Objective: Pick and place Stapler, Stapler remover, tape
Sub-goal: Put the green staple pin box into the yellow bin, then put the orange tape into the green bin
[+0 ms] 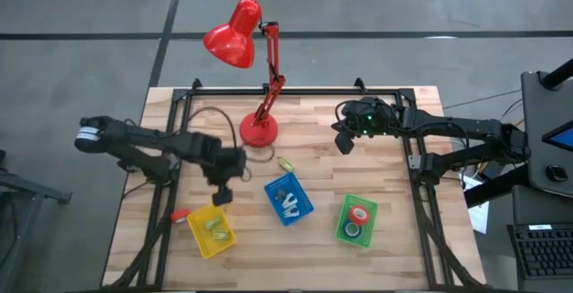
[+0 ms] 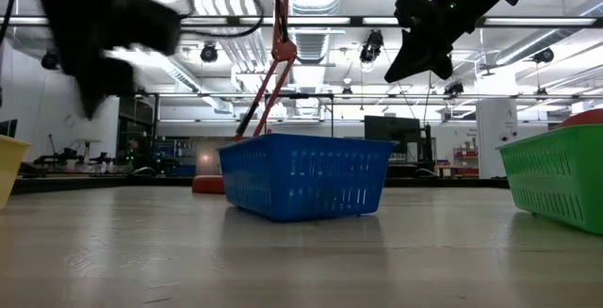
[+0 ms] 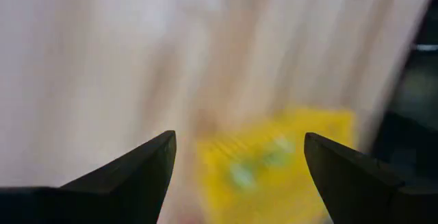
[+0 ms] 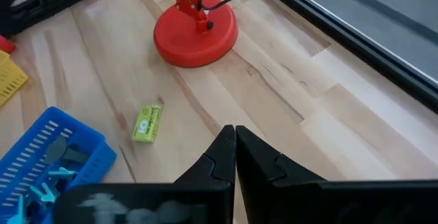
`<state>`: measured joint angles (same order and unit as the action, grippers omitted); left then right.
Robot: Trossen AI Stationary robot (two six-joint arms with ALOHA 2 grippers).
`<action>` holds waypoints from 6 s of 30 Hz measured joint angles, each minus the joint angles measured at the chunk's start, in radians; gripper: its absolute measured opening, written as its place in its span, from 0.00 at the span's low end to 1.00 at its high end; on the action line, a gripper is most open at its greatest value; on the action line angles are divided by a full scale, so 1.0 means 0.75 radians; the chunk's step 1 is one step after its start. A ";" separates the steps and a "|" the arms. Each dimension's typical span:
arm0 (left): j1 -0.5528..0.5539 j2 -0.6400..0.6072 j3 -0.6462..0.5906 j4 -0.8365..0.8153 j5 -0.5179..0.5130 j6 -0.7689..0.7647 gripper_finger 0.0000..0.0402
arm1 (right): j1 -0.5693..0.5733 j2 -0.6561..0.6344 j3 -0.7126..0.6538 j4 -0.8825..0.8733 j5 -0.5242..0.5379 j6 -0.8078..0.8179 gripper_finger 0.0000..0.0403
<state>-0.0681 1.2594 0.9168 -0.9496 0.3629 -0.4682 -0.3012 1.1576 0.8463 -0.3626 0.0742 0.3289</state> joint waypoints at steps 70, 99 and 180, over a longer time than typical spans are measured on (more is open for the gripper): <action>0.292 0.940 0.538 0.630 -0.413 1.252 0.33 | 0.047 -0.002 0.000 -0.044 -0.077 0.165 0.02; 0.225 0.397 0.592 -0.294 -0.146 0.360 0.13 | 0.046 -0.014 0.000 -0.033 -0.136 0.104 0.02; -0.587 -0.181 -0.516 -0.079 0.229 -0.594 0.33 | 0.046 -0.014 0.000 -0.030 -0.134 0.050 0.02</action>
<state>-0.5083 1.1236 0.5297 -1.0088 0.5344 -0.9137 -0.2665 1.1469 0.8463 -0.3853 -0.0261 0.3664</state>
